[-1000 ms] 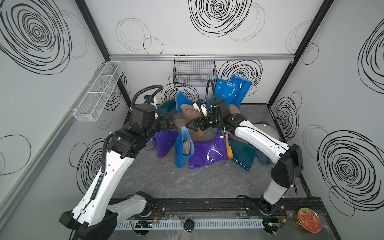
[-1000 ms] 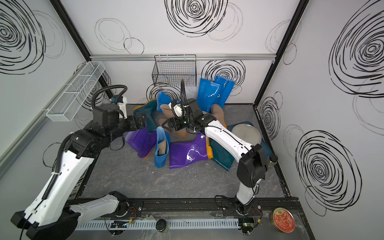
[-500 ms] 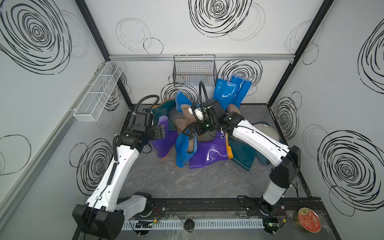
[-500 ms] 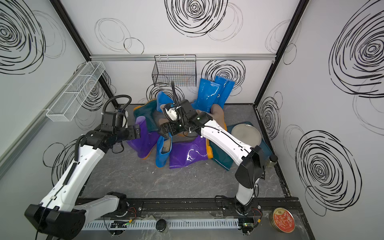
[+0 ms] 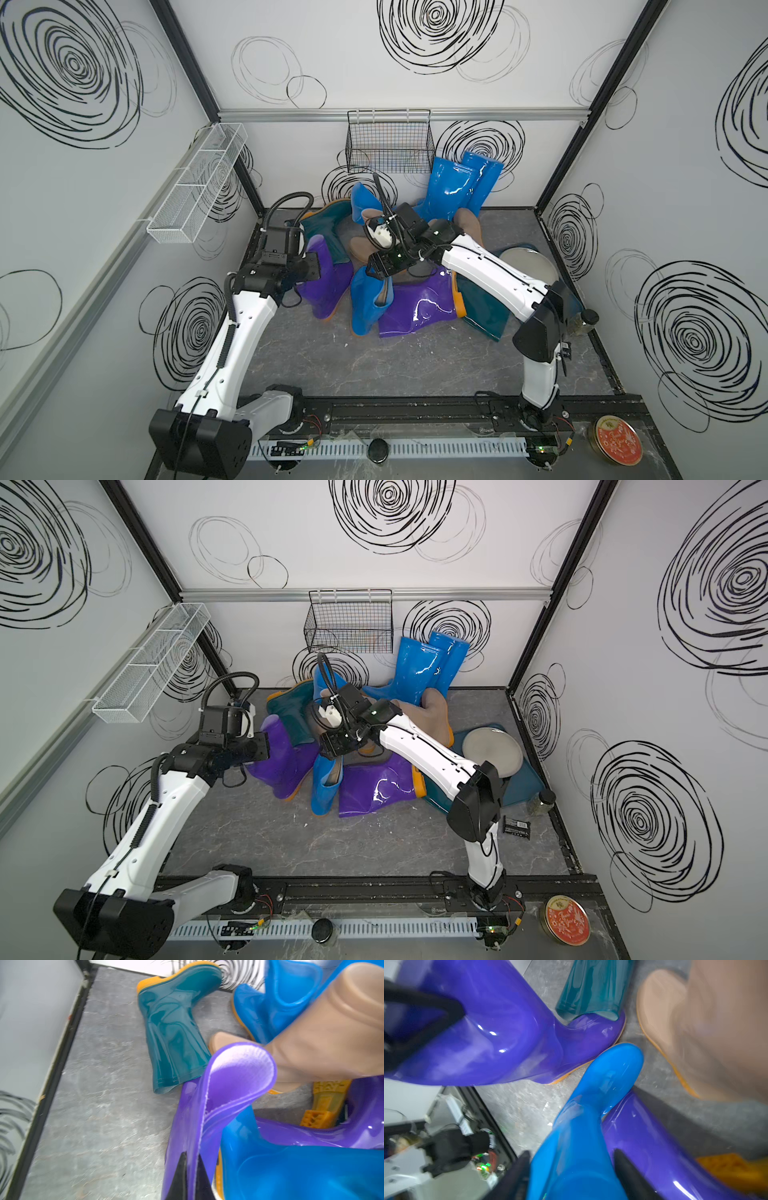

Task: Match and arrange rain boots in pairs
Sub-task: Adjust the rain boot at the center of the board.

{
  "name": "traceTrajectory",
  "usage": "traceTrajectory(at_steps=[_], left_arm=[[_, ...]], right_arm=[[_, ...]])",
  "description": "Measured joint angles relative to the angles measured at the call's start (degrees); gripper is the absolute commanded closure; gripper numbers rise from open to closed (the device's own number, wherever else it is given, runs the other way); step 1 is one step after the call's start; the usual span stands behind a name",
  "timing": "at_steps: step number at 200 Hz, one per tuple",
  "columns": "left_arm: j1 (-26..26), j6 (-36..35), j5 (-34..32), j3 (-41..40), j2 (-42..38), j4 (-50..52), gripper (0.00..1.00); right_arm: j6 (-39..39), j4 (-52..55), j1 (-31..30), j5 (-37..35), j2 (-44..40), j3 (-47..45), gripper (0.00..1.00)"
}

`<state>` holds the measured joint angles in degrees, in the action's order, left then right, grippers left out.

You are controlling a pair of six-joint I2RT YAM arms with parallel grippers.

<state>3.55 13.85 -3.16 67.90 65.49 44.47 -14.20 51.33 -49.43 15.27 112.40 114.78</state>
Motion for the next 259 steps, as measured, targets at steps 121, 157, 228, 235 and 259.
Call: traceTrajectory(at_steps=[121, 157, 228, 235, 259], left_arm=[[-6.82, -2.54, -2.60, -0.63, -0.96, -6.05, 0.30], [-6.82, -1.73, -1.31, -1.20, -4.76, -9.31, 0.23], [-4.28, -0.11, 0.72, -0.79, -6.73, -9.97, 0.17], [-3.41, -0.09, 0.57, -0.57, -6.73, -9.88, 0.17], [0.11, -0.09, -0.24, 1.01, -6.69, -8.70, 0.13]], right_arm=[[5.35, 12.41, -1.40, 1.40, 8.83, 15.72, 0.91], [6.34, 13.11, -0.48, 2.19, 9.31, 16.11, 0.85], [5.60, 12.35, 0.07, 3.72, 9.60, 16.61, 0.55], [5.18, 12.09, 0.07, 3.74, 9.60, 16.61, 0.51], [4.00, 10.03, 0.07, 4.31, 9.60, 16.61, 0.31]])
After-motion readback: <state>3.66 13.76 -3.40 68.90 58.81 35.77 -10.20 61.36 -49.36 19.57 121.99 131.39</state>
